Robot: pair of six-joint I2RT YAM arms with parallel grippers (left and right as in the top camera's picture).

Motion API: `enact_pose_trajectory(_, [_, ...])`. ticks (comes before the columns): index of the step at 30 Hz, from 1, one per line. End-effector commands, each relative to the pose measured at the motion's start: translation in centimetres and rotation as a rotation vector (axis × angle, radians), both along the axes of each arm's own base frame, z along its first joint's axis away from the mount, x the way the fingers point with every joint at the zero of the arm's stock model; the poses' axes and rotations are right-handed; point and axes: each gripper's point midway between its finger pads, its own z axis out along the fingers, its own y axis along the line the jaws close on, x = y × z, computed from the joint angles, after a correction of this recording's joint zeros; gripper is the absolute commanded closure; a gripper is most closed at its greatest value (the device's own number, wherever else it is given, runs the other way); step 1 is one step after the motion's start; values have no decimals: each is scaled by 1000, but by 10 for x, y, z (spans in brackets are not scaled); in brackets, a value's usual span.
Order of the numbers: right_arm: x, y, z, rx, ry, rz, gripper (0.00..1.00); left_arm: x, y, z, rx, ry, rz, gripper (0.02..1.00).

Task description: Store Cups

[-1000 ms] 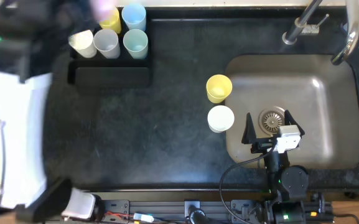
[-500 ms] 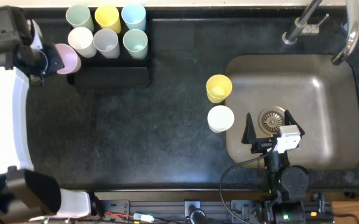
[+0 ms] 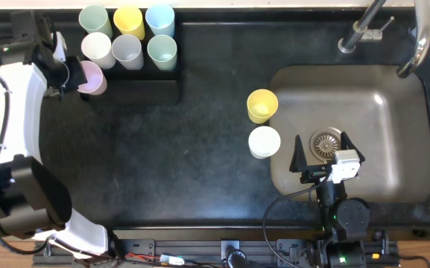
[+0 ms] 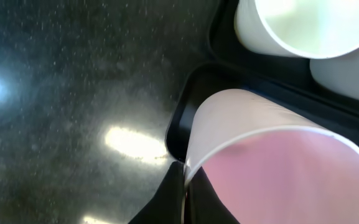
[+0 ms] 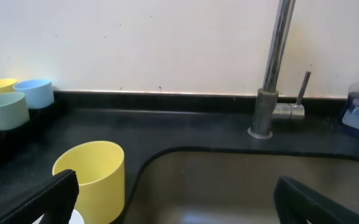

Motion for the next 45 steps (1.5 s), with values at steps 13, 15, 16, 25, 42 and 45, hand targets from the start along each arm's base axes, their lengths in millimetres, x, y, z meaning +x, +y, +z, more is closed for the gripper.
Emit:
enact_pose_trajectory(13, [0,3,-4,6,1,13,3,15,4,-25,-10,8,-10,932])
enact_pose_trajectory(15, [0,3,-4,6,1,13,3,16,4,-27,-11,12,-10,921])
enact_pose_trajectory(16, [0,3,-4,6,1,13,3,16,4,-29,-12,16,-11,917])
enact_pose_trajectory(25, [0,3,-4,6,1,13,3,16,1,-34,-35,26,3,774])
enact_pose_trajectory(42, [0,3,-4,6,1,13,3,-7,-116,172,-82,-386,-152,18])
enact_pose_trajectory(45, [0,3,-4,6,1,13,3,-12,-187,179,-144,-388,-271,18])
